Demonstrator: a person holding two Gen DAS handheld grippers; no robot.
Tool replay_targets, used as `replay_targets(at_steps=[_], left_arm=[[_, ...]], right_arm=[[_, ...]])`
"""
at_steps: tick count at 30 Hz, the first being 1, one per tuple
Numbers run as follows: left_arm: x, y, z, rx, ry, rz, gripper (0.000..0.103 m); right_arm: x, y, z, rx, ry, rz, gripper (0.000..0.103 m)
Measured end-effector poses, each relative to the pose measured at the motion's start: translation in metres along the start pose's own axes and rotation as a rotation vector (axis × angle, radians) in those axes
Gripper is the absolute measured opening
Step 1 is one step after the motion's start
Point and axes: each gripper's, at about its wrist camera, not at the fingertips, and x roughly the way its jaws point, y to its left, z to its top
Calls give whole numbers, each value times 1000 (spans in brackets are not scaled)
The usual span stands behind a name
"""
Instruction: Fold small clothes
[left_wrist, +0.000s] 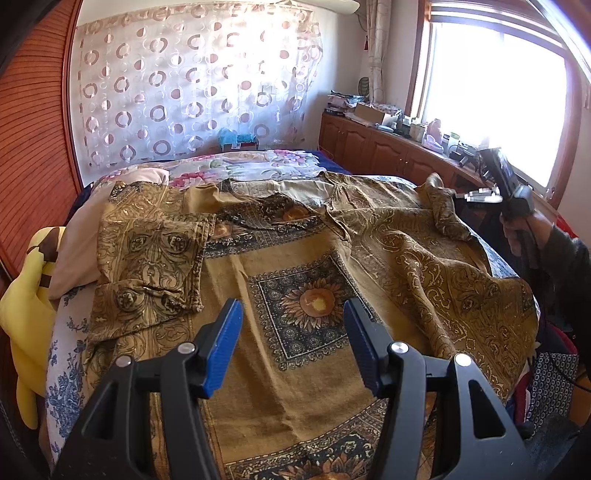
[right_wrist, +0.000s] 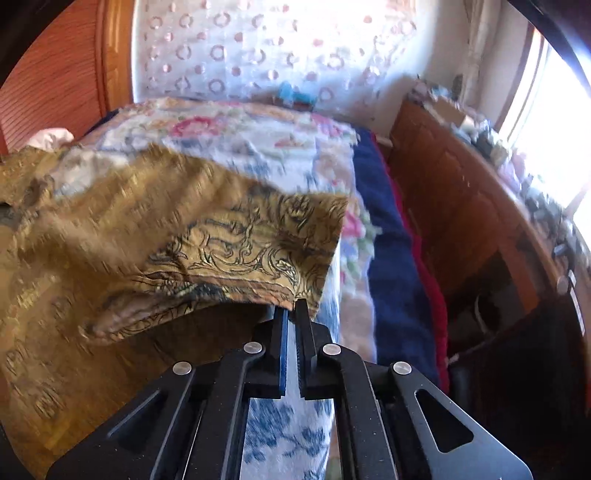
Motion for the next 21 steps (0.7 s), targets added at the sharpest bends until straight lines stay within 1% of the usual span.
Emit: replay_targets(at_steps=[5,10,14,18,19,20,21], left_arm=[[-1,0,3,3,0,3,57],[-3,1,3,4,0,9,57],[-3,1,3,3,1,10,57],[-4,2,3,3,-2,11,57],[-4,2,3,3,-1,11,57],[-4,2,2,2,-3,10,57],[-4,2,2,2,-5,10,57]], right_arm=[[-23,26,41,-74,-104,28,1],[-32,63,77,-148,-135,56,1],[-34,86,96,-181,-157,85,1],[-37,107,105,-207,-162,114,1],[-34,111,107,-209,-141,123,13],[-34,114,107,-208,-136,120,41],[-35,117,106,-208,-147,111,54]])
